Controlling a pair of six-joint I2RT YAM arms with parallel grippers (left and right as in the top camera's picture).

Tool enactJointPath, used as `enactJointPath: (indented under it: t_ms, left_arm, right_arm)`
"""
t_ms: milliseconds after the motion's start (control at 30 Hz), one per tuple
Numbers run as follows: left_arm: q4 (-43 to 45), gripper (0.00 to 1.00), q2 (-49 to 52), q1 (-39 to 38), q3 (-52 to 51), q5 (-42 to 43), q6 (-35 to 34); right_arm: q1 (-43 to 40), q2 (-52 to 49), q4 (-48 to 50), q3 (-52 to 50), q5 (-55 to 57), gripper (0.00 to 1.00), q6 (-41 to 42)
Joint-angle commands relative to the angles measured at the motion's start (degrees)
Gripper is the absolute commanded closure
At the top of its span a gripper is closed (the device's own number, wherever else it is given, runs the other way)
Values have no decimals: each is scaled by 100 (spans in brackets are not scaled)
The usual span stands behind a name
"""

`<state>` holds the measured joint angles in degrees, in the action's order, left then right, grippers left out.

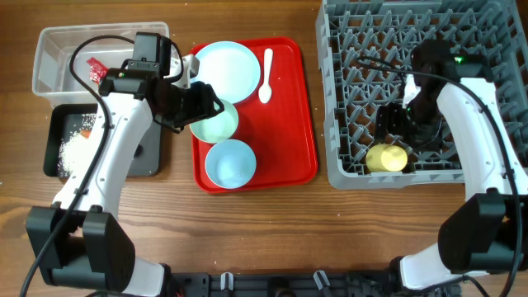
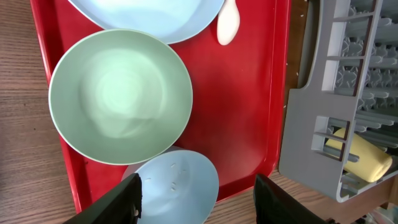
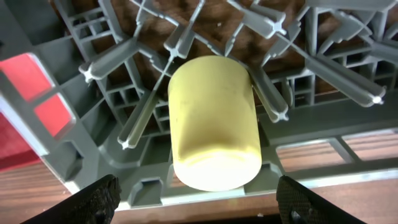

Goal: Sort waste into correct bins and load items into the dishwasher rack
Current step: 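Lower the yellow cup into the grey dish rack and release it, then reach the right gripper to the green bowl and grasp it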

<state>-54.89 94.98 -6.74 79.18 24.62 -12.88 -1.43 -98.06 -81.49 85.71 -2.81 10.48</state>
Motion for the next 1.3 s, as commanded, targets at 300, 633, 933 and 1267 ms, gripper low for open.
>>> enactJointPath:
  t_ms: [300,633,933,1267]
  left_arm:
    - [-391,39,-802,907,538,-232,-299]
    - [-885,28,-1235,1762,531,-778,-319]
    - [-885,0,-1235,1762,525,-776,-319]
    - [-883,0,-1235,1762,525,-776,-319]
  right_arm:
    - [2400,-542,2118,2031,-1379,24,590]
    - [3700,-3036,3392,2031,-1397,56,1294]
    - [3683,-3471,3475,2031,-1305,96,1497]
    - [3045,-2153,3346,2037,-699,96,1235]
